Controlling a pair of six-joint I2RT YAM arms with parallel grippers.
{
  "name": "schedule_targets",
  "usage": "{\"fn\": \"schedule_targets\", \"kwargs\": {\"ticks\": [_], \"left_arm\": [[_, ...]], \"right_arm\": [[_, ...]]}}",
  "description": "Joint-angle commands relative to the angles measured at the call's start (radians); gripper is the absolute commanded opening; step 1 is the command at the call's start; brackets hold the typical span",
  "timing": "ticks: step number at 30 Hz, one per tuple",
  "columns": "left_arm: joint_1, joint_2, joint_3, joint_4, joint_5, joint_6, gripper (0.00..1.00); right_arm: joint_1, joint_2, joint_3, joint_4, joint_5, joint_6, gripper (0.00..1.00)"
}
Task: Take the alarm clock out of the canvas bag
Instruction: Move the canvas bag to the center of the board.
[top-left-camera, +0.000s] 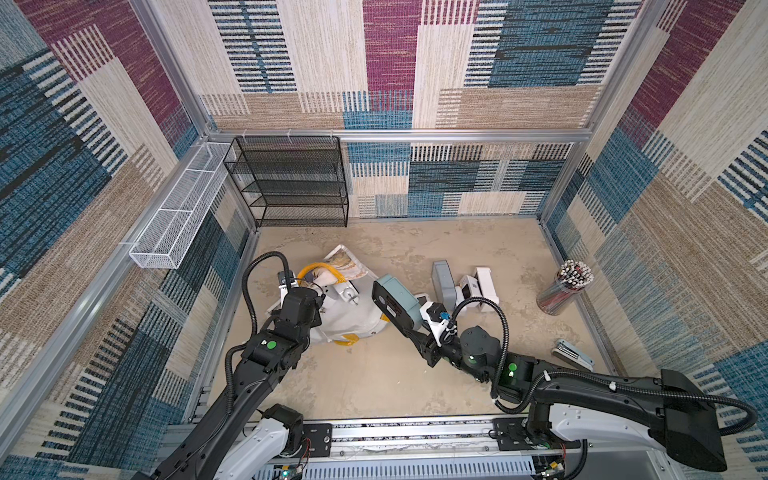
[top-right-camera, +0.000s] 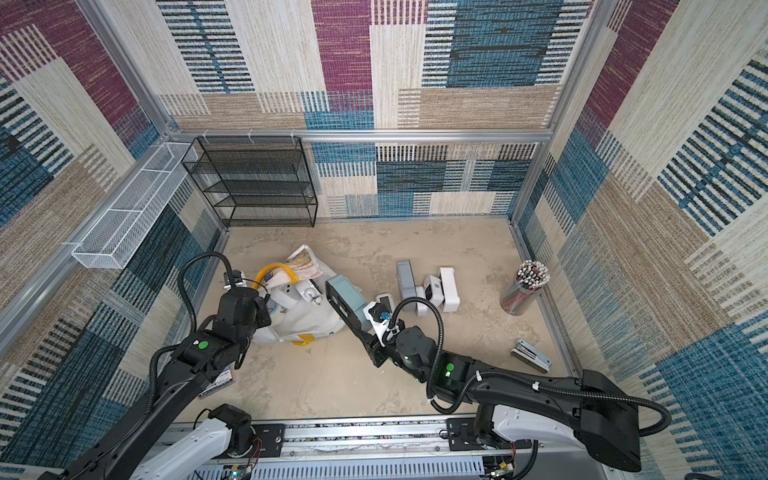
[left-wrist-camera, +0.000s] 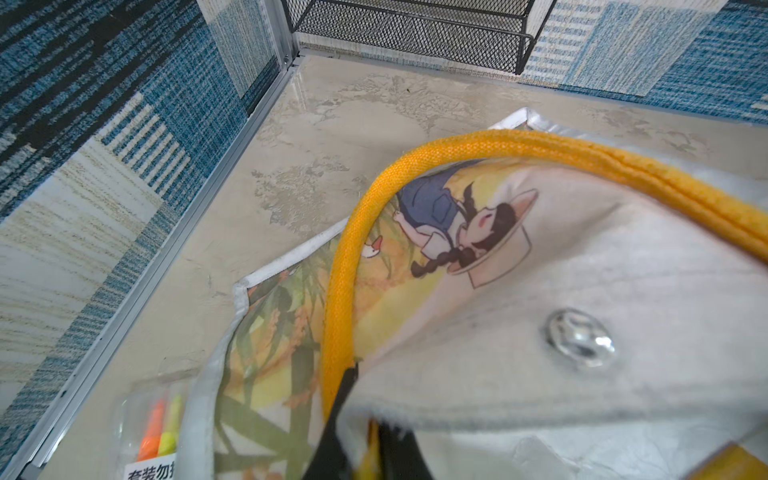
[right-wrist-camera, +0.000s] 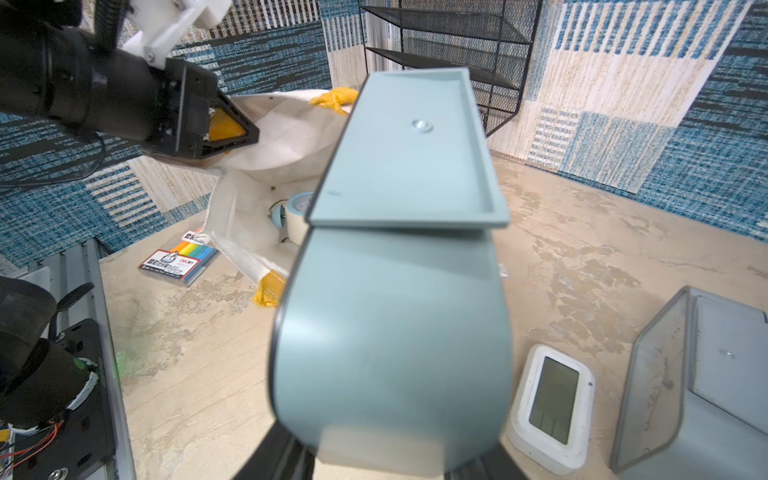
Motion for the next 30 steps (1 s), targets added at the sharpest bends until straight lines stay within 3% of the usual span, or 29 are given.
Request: {"fn": "schedule_targets", "kwargs": {"ticks": [1,14,30], "left_arm": [[0.013,-0.016,-0.010,-0.080,-0.052,-0.025,0.00],[0.066,-0.070,-0.026,-0.114,-0.049,-0.031,0.00],[0.077,-0.085,-0.030,-0.101,-0.031,-0.022,0.00]], "right_arm": [[-0.016,-0.010,-0.004,0.051,0.031,0.026,0.23],[-0.088,0.025,0.011,0.026,0.067,0.095,0.24],[-0.155,0.201,0.092,0.018,0.077,0.175,0.24]]}}
